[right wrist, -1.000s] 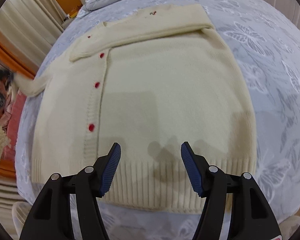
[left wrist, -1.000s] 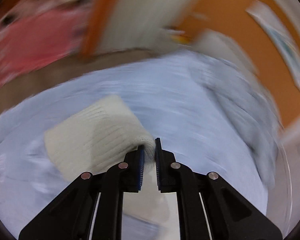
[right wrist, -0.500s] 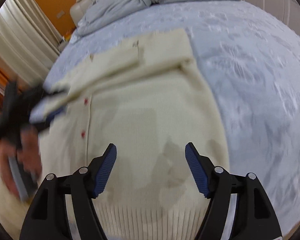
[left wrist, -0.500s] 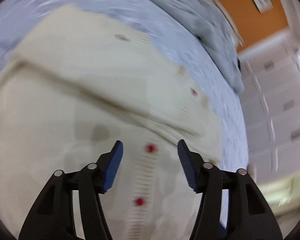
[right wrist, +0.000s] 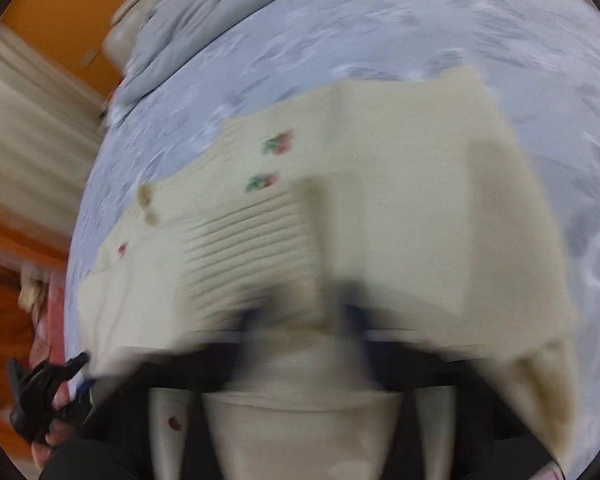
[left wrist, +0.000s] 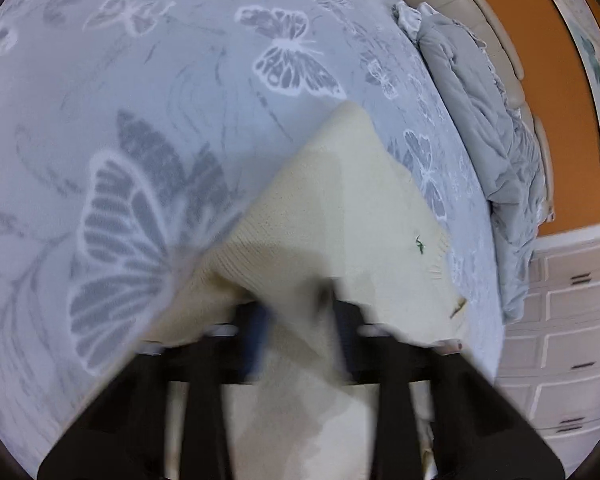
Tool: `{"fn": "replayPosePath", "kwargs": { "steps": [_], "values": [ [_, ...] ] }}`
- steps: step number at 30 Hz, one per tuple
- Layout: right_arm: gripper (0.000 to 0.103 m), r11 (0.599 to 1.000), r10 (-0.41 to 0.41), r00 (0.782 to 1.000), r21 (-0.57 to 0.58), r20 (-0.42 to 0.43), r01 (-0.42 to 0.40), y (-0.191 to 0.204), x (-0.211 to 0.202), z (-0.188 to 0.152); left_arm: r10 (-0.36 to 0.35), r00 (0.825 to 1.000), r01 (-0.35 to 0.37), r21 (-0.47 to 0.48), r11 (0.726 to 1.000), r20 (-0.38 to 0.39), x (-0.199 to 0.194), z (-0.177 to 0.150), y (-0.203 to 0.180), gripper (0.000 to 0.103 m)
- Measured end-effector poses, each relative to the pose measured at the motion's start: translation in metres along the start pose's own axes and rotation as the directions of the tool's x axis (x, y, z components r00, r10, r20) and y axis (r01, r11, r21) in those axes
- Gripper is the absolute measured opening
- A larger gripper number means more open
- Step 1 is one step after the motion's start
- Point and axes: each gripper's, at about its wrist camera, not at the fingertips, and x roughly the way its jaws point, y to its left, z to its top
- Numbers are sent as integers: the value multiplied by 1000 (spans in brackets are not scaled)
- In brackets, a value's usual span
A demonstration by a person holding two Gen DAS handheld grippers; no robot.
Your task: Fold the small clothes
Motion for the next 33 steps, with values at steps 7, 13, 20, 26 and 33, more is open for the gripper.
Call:
{"fn": "replayPosePath", "kwargs": {
  "steps": [7,13,20,26,33],
  "values": [
    [7,989,101,964,-127,247,-71,5,-78,7,-30,997,21,122,992,72,-11,7,-8,10],
    [8,999,-7,996,-45,91,11,-37,-24,-4,51,997,-59,138,989,62,13,-9,-3,13],
    [24,997,-67,986,-31,154,73,-55,-71,-38,61,997,-69,203,977,46,-17,-19,5,37],
    [65,969,-210,961,-96,180,230,-88,-150,-145,109,991,-131,350,928,82,-97,-78,46,63],
    [67,973,-229,973,2,-19,229,-143,-194,-264,176,982,-159,219,963,-63,-151,-156,151,76]
  ]
}}
